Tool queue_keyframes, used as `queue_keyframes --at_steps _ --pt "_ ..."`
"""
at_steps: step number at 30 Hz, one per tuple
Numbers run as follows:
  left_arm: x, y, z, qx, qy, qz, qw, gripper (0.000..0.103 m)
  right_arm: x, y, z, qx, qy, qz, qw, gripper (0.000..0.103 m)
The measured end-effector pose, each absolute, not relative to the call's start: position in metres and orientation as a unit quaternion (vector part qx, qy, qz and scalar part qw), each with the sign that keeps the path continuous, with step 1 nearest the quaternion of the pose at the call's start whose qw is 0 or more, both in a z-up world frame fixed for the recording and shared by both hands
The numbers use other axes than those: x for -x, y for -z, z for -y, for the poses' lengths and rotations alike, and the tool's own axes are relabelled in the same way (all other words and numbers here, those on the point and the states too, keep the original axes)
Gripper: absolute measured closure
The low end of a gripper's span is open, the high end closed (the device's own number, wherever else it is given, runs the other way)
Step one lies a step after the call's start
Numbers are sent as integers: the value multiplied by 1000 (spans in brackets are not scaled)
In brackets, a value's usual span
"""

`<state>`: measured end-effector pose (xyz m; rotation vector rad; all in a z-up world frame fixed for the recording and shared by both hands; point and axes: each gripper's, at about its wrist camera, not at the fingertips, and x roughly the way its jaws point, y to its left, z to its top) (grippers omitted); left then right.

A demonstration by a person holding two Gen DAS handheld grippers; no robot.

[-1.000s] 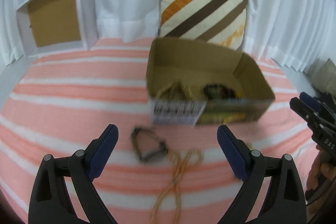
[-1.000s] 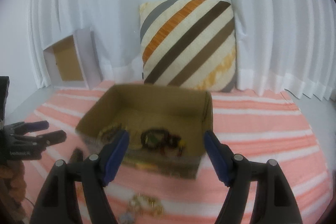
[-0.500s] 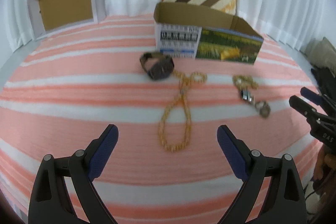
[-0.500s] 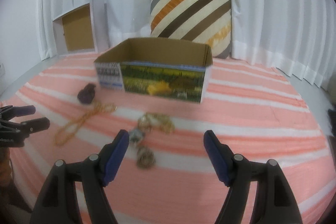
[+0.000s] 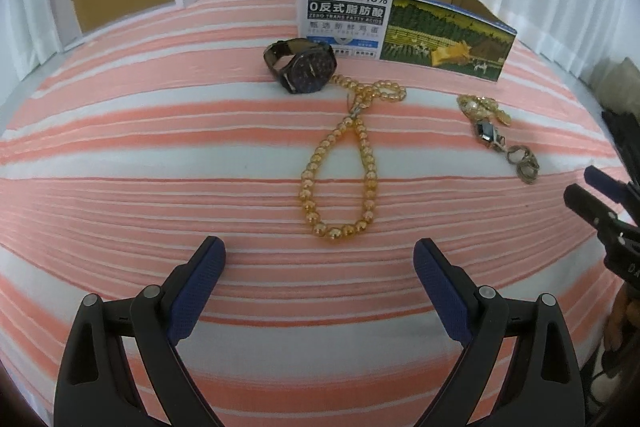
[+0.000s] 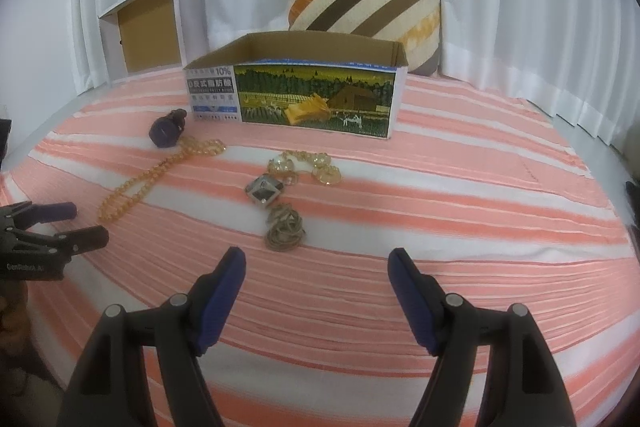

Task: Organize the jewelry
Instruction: 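Close the left tool on the amber bead necklace while the right tool grips the coiled gold chain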

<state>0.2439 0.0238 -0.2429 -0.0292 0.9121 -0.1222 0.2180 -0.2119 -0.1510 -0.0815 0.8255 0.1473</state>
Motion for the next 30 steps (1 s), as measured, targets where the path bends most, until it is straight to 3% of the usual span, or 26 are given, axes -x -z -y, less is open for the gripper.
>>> queue_keyframes --at_steps 17,20,24,25,30 --pt "-248 247 -15 -17 52 -455 889 1 -259 175 192 56 -106 -475 872 29" --pt "-248 247 -15 -17 52 -455 889 1 -270 176 186 58 -113 -476 870 36" --pt "-248 247 -15 -17 52 -455 889 1 -278 175 180 67 -115 -471 872 74" --pt "-248 247 -15 -17 52 -455 889 1 -278 174 180 67 -113 -470 873 79" --pt "-248 247 -15 -17 52 -455 889 1 -265 172 189 47 -111 -469 875 80"
